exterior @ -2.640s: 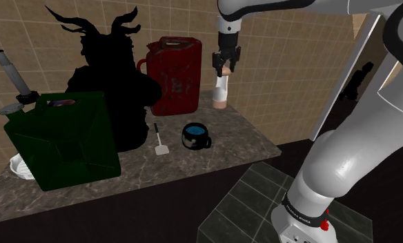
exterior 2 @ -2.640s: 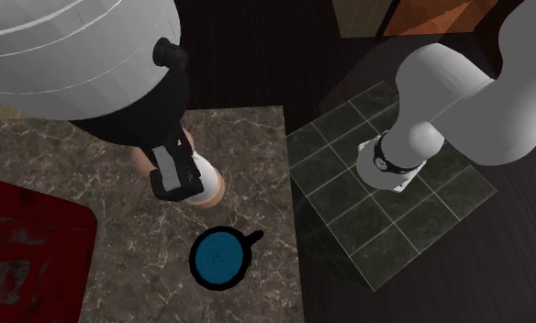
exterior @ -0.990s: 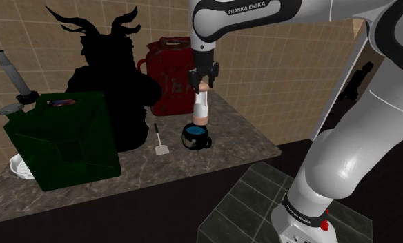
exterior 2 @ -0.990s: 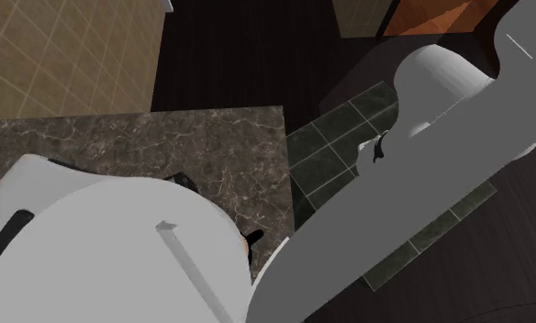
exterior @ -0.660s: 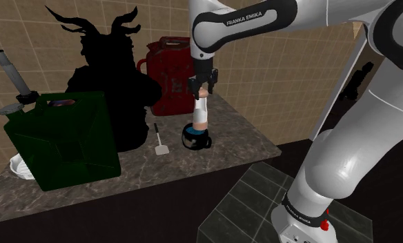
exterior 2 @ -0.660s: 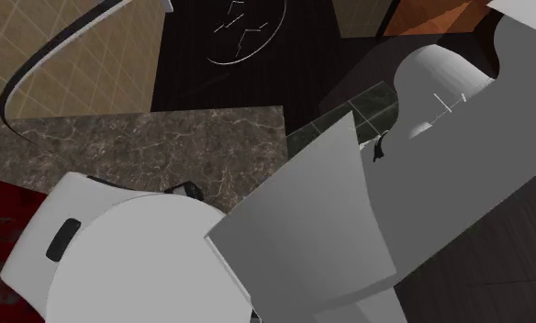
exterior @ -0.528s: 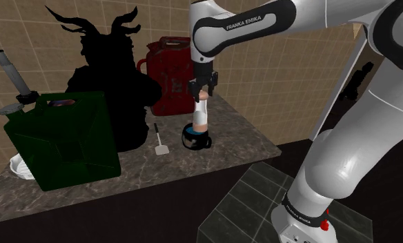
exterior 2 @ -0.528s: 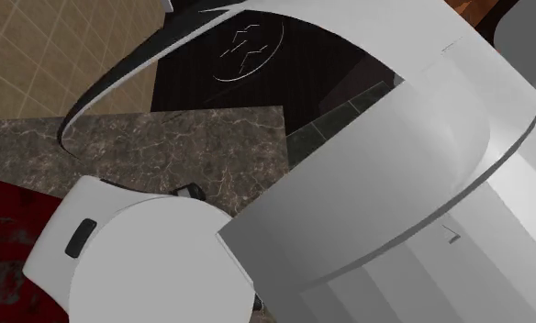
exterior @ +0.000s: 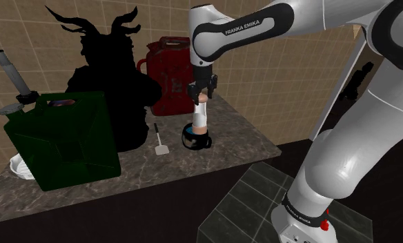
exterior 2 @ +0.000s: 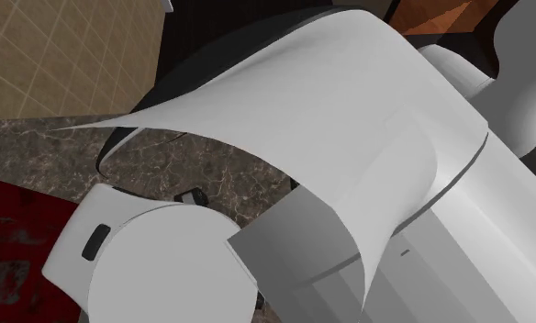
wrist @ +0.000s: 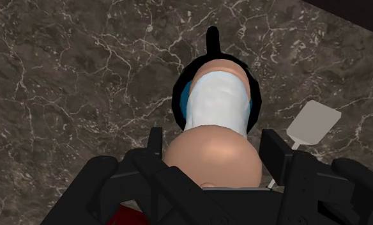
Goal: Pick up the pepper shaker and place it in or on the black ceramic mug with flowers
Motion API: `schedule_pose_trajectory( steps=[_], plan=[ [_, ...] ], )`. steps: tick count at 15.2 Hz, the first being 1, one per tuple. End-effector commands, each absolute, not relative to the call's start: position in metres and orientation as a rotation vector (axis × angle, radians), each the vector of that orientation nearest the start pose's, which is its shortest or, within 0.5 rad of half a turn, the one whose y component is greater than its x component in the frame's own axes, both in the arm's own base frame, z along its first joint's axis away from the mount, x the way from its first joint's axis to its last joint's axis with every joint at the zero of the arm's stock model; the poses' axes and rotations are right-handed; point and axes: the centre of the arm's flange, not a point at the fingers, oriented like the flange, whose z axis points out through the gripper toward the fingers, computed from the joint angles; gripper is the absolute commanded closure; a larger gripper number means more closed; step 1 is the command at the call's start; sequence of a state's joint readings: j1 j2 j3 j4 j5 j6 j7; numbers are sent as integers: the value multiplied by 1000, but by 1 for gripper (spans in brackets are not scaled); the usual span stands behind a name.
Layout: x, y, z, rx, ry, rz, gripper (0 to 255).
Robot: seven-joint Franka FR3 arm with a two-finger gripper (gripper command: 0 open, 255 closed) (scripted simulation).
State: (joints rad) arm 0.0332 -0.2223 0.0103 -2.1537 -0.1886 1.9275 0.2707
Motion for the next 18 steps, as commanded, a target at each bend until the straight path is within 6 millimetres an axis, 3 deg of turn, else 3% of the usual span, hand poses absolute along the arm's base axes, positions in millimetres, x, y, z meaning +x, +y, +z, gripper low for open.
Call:
schedule_pose_trajectory(
  steps=[1,2,7,11,18],
  plan=[
    [487,9,494,-3308,267,-37,255],
    [487,8,494,-3308,267,-37,0],
    [487,9,494,-3308,267,-37,0],
    [487,17,543,-3308,267,-37,0],
    [487,17,543,-3308,267,-37,0]
  ],
)
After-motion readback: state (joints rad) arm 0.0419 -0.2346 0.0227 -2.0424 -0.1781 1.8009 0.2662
